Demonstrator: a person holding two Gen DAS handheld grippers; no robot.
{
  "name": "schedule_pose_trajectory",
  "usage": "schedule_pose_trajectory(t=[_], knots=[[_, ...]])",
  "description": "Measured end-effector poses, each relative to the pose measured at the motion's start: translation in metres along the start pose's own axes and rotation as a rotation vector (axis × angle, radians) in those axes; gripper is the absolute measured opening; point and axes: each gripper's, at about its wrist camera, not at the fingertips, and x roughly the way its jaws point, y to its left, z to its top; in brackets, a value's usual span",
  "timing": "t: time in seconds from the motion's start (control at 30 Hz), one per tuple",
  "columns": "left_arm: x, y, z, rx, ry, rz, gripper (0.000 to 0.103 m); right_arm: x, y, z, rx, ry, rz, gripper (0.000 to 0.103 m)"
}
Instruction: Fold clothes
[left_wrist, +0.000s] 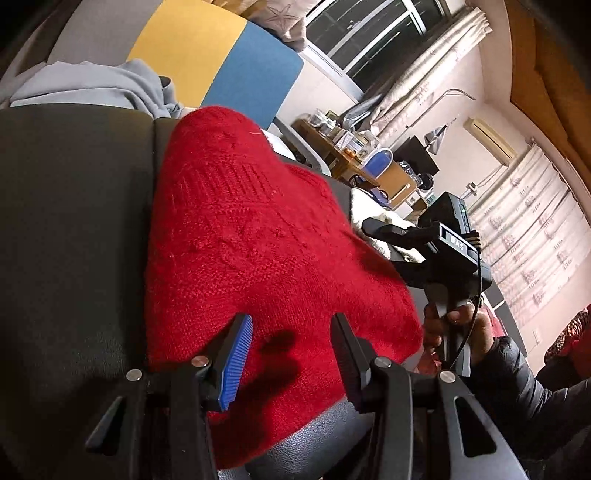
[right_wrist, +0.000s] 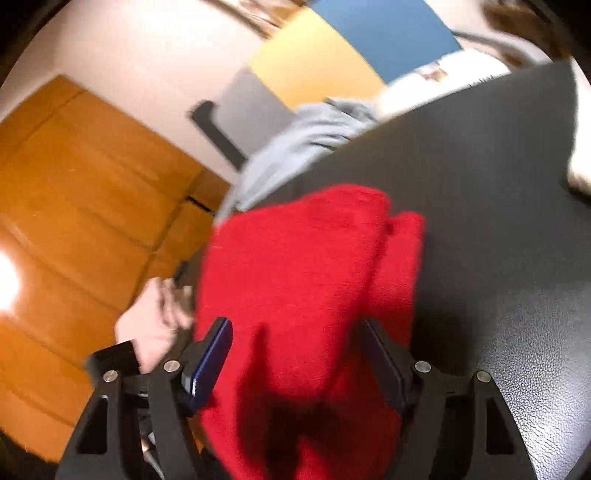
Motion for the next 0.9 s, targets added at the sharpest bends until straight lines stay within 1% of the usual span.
schedule_pose_trajectory(t=[0.1,0.17,0.23,0.27,0.3,0.33,0.37,0.47,0.57,0.63,0.7,0.73,0.77,0.83,0.87,0.9], knots=[[0.001,0.001,0.000,0.004,0.000,-0.011,0.045,0.002,-0.005,-0.003,0.018,-0.006,0.026,0.074],[0.001,0.002,0.001,0.006,0.001,-0.016,0.045,0.005,-0.001,-0.002,0.015,-0.017,0.054,0.074],[0.000,0.001,0.001,0.003,-0.002,-0.015,0.045,0.015,0.004,0.002,-0.005,-0.014,0.033,0.076],[-0.004,0.001,0.002,0.000,-0.013,-0.022,0.045,0.023,0.008,0.004,-0.030,-0.009,0.003,0.073],[-0.011,0.001,0.004,-0.004,-0.031,-0.036,0.045,0.028,0.011,0.005,-0.057,0.002,-0.043,0.050],[-0.018,0.000,0.005,-0.008,-0.049,-0.049,0.045,0.027,0.012,0.005,-0.071,-0.001,-0.076,0.031],[-0.023,0.000,0.008,-0.009,-0.064,-0.058,0.045,0.024,0.012,0.004,-0.079,-0.009,-0.105,0.023],[-0.036,0.001,0.019,-0.005,-0.099,-0.077,0.045,0.017,0.011,0.002,-0.105,-0.035,-0.190,0.013],[-0.033,0.000,0.027,0.031,-0.093,-0.015,0.045,0.009,0.010,-0.001,-0.131,-0.061,-0.275,0.013],[-0.029,0.002,0.032,0.029,-0.094,0.027,0.045,0.004,0.009,-0.002,-0.149,-0.078,-0.332,0.013],[-0.026,0.004,0.042,0.007,-0.112,0.042,0.045,-0.001,0.008,-0.004,-0.166,-0.095,-0.389,0.013],[-0.025,0.005,0.047,-0.006,-0.122,0.046,0.045,-0.002,0.000,-0.007,-0.134,-0.107,-0.371,0.013],[-0.023,0.004,0.055,-0.011,-0.137,0.041,0.045,-0.004,-0.010,-0.011,-0.089,-0.130,-0.329,0.014],[-0.017,0.000,0.073,-0.003,-0.169,0.022,0.045,-0.007,-0.020,-0.013,-0.046,-0.154,-0.282,0.014],[-0.008,-0.003,0.084,0.018,-0.176,0.032,0.045,-0.008,-0.024,-0.013,-0.028,-0.163,-0.262,0.014],[0.002,-0.004,0.095,0.038,-0.167,0.051,0.045,-0.009,-0.026,-0.013,-0.021,-0.169,-0.250,0.014]])
